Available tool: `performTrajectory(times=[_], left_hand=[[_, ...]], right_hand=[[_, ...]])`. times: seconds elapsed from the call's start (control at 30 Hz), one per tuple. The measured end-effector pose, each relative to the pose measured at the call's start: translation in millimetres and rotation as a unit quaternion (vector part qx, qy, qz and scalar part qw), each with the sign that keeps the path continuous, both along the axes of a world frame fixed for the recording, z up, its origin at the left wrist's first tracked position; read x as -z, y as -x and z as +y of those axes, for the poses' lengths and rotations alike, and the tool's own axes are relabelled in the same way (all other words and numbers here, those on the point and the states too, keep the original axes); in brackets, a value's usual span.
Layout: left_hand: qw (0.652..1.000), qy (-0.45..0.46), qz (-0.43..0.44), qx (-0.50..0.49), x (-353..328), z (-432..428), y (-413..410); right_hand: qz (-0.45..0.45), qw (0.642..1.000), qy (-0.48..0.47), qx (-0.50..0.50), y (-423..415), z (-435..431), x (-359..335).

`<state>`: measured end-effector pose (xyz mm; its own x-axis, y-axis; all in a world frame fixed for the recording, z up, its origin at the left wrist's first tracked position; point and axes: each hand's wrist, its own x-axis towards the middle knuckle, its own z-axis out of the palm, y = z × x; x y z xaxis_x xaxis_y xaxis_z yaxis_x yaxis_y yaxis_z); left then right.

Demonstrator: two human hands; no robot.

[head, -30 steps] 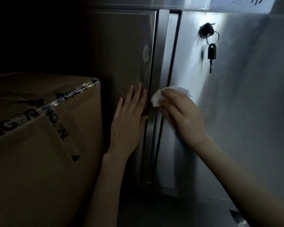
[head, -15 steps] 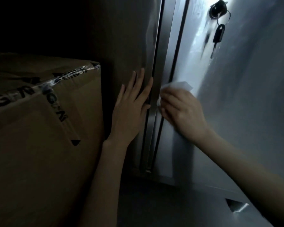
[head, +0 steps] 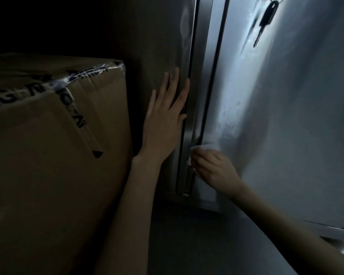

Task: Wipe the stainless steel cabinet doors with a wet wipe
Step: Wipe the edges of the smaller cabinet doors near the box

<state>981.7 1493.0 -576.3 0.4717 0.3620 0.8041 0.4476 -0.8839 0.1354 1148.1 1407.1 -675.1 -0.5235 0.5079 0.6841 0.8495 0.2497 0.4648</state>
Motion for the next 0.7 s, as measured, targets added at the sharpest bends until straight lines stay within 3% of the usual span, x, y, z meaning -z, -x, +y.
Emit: performTrajectory(times=[0.23,0.47,0.57,0.7], left_hand=[[1.000,-0.024,-0.011,-0.005,56,-9,-9],[0.999,0.005,0.035,-0.023,131,-19,-2],[0.999,0.017,0.043,-0.025,140,-22,1],[0.998,0.017,0.044,-0.031,140,-23,1]], right_hand=[[-0.024,0.999,0.007,0.019,0,-2,35],[-0.104,0.985,0.134,0.043,13,-13,87],[-0.136,0.980,0.136,0.052,5,-7,83],[-0.111,0.984,0.113,0.080,0,-4,80]])
